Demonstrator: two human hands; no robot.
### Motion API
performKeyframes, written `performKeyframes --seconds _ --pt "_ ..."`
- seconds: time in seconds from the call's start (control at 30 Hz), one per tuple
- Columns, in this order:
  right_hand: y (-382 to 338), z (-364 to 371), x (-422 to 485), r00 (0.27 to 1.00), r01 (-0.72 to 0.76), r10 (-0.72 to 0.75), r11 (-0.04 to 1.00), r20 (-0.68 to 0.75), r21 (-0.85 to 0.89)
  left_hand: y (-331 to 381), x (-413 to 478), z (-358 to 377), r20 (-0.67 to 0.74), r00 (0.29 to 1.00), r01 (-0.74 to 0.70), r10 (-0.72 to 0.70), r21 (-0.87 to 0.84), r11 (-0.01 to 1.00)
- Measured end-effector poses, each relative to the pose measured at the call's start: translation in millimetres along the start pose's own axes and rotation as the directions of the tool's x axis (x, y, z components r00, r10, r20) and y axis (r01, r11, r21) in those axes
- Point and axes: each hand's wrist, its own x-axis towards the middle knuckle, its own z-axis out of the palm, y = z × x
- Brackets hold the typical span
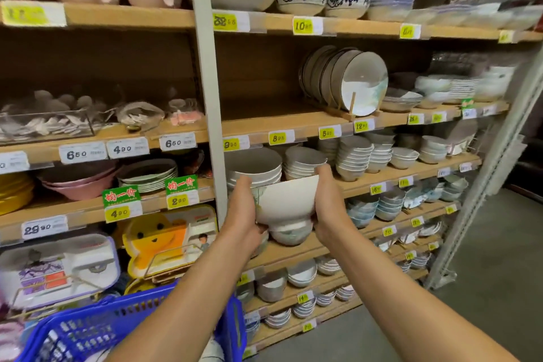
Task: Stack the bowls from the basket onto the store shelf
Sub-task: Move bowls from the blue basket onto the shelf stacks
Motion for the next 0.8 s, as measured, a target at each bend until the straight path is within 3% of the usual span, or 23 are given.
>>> performKeyframes --seconds 0.33,0.57,0.8 --pt "-81 -12 56 0.995 0.093 -0.095 0.994 0.041 0.056 49 42 85 -0.006 0.997 -0.076 0.076 -0.021 0.997" --pt "-105 20 137 0.979 0.134 -0.140 0.990 0.147 0.055 86 112 114 -0.036 0.972 -0.232 0.233 0.019 0.972" --pt "-118 66 217 0.965 0.156 -0.161 0.987 0.206 0.039 113 189 122 -0.082 0.951 -0.298 0.300 0.027 0.954"
